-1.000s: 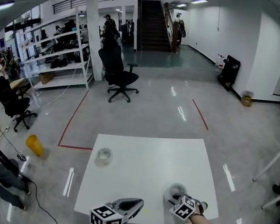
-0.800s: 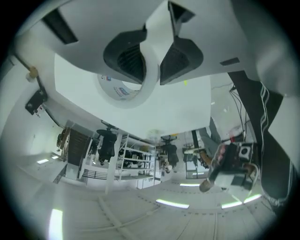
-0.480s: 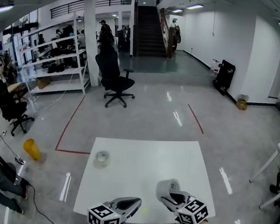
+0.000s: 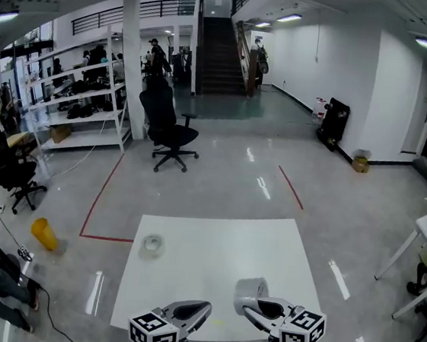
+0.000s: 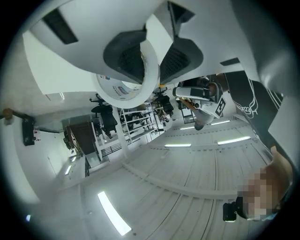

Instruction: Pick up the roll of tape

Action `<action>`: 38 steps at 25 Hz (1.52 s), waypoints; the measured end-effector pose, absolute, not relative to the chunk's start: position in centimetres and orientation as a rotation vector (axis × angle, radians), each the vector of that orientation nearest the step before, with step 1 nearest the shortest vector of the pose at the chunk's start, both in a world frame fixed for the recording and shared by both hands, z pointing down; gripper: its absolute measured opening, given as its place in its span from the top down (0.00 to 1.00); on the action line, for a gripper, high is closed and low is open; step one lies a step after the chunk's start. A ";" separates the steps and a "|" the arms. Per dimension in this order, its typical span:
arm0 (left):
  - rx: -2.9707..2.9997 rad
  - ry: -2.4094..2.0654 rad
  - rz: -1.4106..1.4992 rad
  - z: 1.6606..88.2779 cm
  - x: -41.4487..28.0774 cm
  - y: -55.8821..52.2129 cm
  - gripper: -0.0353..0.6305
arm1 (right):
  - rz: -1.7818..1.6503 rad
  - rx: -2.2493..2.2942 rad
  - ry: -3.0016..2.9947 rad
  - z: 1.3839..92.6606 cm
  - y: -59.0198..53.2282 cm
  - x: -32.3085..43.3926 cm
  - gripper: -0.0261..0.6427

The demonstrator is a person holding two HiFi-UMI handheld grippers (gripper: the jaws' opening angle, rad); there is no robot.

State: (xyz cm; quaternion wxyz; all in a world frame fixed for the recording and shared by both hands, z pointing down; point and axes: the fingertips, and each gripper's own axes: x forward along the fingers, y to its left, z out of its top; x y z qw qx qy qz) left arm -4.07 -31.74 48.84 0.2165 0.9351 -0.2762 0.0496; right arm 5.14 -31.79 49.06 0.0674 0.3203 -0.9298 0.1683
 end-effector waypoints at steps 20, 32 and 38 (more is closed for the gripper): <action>2.622 -0.706 0.151 48.4 -2.9 -30.2 0.94 | 0.564 1.026 -2.846 48.7 -29.2 5.8 0.81; 2.616 -0.695 0.165 48.8 -2.6 -30.6 0.94 | 0.557 1.013 -2.826 49.4 -29.5 5.5 0.81; 2.624 -0.702 0.181 49.0 -2.5 -30.8 0.94 | 0.560 1.007 -2.820 49.6 -29.7 5.4 0.81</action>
